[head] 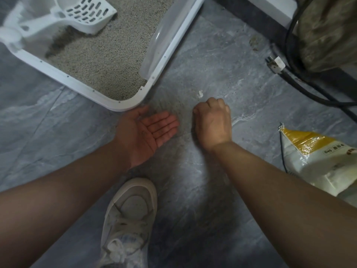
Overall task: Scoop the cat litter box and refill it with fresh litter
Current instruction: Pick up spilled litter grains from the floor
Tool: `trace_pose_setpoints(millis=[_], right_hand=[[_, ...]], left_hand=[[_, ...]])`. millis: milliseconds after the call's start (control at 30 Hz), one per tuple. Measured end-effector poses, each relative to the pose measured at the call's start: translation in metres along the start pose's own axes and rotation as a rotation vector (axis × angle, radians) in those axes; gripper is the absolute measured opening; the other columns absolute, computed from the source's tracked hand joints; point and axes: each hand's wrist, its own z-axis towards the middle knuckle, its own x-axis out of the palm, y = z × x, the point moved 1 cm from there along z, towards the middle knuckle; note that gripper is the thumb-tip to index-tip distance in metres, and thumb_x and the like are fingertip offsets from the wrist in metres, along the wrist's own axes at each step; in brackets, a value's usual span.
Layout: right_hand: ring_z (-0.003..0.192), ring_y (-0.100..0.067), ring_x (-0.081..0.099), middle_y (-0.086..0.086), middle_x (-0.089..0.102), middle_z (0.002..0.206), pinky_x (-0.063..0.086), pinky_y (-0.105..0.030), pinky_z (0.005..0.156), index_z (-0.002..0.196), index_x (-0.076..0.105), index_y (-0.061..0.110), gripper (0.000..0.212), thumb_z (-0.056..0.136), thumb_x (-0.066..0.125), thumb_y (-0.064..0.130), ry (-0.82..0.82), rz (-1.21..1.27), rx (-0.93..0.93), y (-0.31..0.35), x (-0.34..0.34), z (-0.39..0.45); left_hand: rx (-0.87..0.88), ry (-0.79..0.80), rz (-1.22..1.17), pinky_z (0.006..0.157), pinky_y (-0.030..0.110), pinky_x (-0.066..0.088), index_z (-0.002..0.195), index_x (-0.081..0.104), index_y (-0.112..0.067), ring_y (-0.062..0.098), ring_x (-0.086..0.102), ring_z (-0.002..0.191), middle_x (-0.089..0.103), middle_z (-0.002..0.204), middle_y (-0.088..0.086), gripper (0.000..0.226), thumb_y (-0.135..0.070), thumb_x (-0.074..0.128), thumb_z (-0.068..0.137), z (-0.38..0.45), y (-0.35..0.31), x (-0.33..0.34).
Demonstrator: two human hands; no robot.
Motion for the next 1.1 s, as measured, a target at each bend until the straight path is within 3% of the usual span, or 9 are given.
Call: trace_pose_setpoints(millis=[133,233,400,533,667,733,833,967,1100], right_hand=[[0.078,-0.037,0.054,-0.017,0.058,0.08,0.046,-0.044,0.071,0.078,0.067,0.006,0.018,0.09,0.056,0.014,-0.033,0.216,0.063,0.026,-0.025,-0.014],[0.08,-0.036,0.057,-0.016,0.063,0.082,0.049,-0.046,0.073,0.082,0.069,0.006,0.013,0.089,0.062,0.012,0.075,0.358,-0.07,0.063,-0.042,-0.037],[0.096,-0.031,0.059,-0.009,0.07,0.094,0.047,-0.046,0.077,0.077,0.07,0.01,0.024,0.088,0.062,0.03,0.138,0.449,-0.143,0.078,-0.041,-0.056],[0.086,-0.03,0.059,-0.008,0.069,0.086,0.047,-0.043,0.071,0.074,0.071,0.012,0.028,0.089,0.068,0.036,0.018,0.445,-0.128,0.076,-0.044,-0.06],[0.073,-0.034,0.054,-0.014,0.061,0.078,0.045,-0.046,0.068,0.075,0.067,0.009,0.031,0.098,0.054,0.026,-0.097,0.446,-0.089,0.057,-0.051,-0.055],[0.076,-0.035,0.053,-0.014,0.057,0.079,0.047,-0.046,0.072,0.089,0.072,0.008,0.022,0.095,0.053,0.019,-0.091,0.375,0.026,0.032,-0.045,-0.051],[0.079,-0.038,0.054,-0.017,0.056,0.083,0.048,-0.043,0.071,0.112,0.07,0.005,0.031,0.09,0.05,0.014,0.003,0.181,0.21,0.004,-0.031,-0.048],[0.097,-0.038,0.052,-0.02,0.058,0.105,0.043,-0.043,0.082,0.137,0.055,0.003,0.045,0.096,0.049,0.021,0.23,-0.016,0.237,0.0,-0.017,-0.052],[0.106,-0.035,0.049,-0.019,0.056,0.118,0.04,-0.043,0.089,0.147,0.039,-0.001,0.054,0.098,0.045,0.021,0.297,-0.056,0.206,0.014,-0.008,-0.051]], left_hand=[[0.009,-0.01,-0.012,0.087,0.049,0.058,0.11,0.066,0.007,0.035,0.072,0.102,0.071,0.113,0.026,0.048,-0.036,0.047,0.098,0.0,0.001,0.0],[-0.01,-0.012,0.028,0.073,0.034,0.061,0.101,0.07,0.003,0.025,0.073,0.077,0.074,0.097,0.019,0.048,-0.038,0.047,0.096,0.0,0.004,0.001],[-0.089,0.059,0.095,0.069,0.032,0.062,0.105,0.069,0.001,0.026,0.075,0.086,0.075,0.103,0.019,0.051,-0.042,0.044,0.097,-0.006,0.008,0.01],[-0.103,0.068,0.08,0.067,0.034,0.062,0.094,0.074,0.0,0.026,0.076,0.083,0.076,0.099,0.018,0.05,-0.042,0.047,0.096,-0.008,0.009,0.01],[-0.065,0.076,0.049,0.06,0.03,0.061,0.078,0.078,0.001,0.022,0.075,0.07,0.076,0.089,0.017,0.054,-0.038,0.046,0.097,-0.009,0.011,0.011],[-0.047,0.068,0.018,0.066,0.038,0.063,0.08,0.078,0.004,0.029,0.076,0.083,0.075,0.099,0.021,0.054,-0.036,0.047,0.097,-0.007,0.011,0.008],[-0.022,0.039,-0.007,0.077,0.047,0.062,0.082,0.078,0.007,0.036,0.074,0.096,0.072,0.11,0.025,0.053,-0.034,0.048,0.097,-0.005,0.008,0.002],[-0.007,0.03,-0.018,0.081,0.05,0.06,0.083,0.078,0.007,0.037,0.073,0.097,0.071,0.112,0.026,0.053,-0.034,0.049,0.097,-0.005,0.006,-0.001],[-0.008,0.032,-0.02,0.083,0.05,0.059,0.084,0.078,0.007,0.037,0.073,0.098,0.071,0.113,0.026,0.053,-0.035,0.049,0.097,-0.004,0.006,-0.001]])
